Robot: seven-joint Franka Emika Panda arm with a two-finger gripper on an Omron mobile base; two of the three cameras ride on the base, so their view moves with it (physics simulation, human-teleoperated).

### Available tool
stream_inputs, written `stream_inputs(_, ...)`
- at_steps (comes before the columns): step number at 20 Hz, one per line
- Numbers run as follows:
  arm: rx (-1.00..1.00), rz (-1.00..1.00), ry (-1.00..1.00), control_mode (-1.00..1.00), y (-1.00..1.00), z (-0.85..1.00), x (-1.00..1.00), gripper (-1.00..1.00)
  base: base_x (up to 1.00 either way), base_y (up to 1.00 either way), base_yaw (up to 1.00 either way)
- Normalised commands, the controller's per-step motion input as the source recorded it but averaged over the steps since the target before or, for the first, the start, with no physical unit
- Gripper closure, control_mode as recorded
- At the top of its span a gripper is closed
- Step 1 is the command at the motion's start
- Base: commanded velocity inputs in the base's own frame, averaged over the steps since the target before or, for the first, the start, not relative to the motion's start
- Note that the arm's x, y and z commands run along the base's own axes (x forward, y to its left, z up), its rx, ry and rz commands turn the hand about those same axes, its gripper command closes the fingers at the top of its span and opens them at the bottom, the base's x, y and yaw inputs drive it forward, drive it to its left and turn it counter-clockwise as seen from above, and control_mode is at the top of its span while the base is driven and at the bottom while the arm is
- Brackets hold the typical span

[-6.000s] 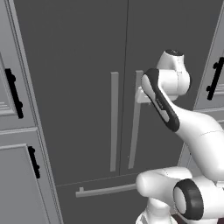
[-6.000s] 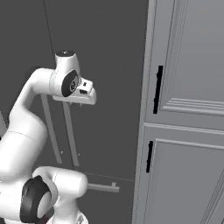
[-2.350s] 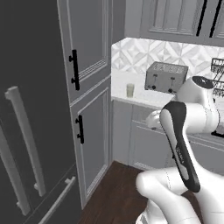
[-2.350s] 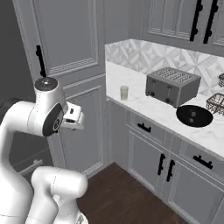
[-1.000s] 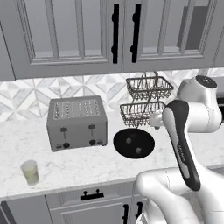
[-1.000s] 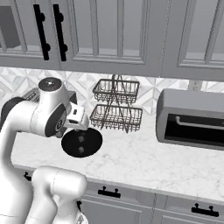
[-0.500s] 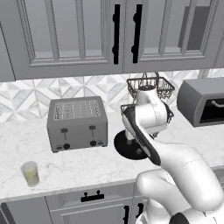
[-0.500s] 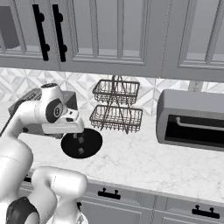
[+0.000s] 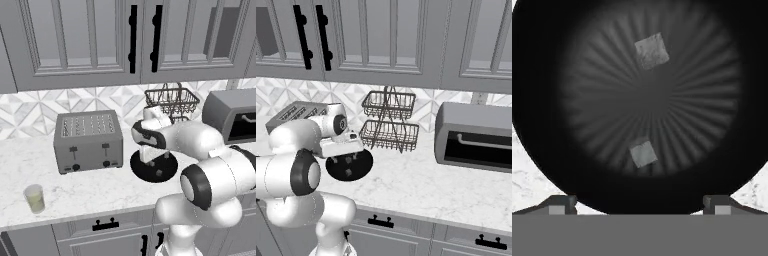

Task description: Grab a lemon wedge from the fridge and one ice cube from the ice bowl, and put them in the glass of lemonade.

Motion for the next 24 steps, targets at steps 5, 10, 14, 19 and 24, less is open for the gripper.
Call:
stream_inputs(5, 0.03, 0.22, 0.04, -1.00, 0.00, -0.49, 0.07, -1.00, 0.00, 0.00, 0.00)
stream_inputs(10, 0.14, 0.14, -0.01, -1.00, -0.03, -0.34, -0.01, -1.00, 0.00, 0.00, 0.00)
stream_inputs(14, 0.23, -0.02, -0.03, -1.00, -0.16, -0.28, 0.00, -1.00, 0.00, 0.00, 0.00)
stream_inputs(19, 0.05, -0.09, 0.00, -1.00, 0.00, -0.20, 0.02, -1.00, 0.00, 0.00, 0.00)
stream_inputs(24, -0.01, -0.02, 0.00, -1.00, 0.00, -0.26, 0.03, -1.00, 0.00, 0.00, 0.00)
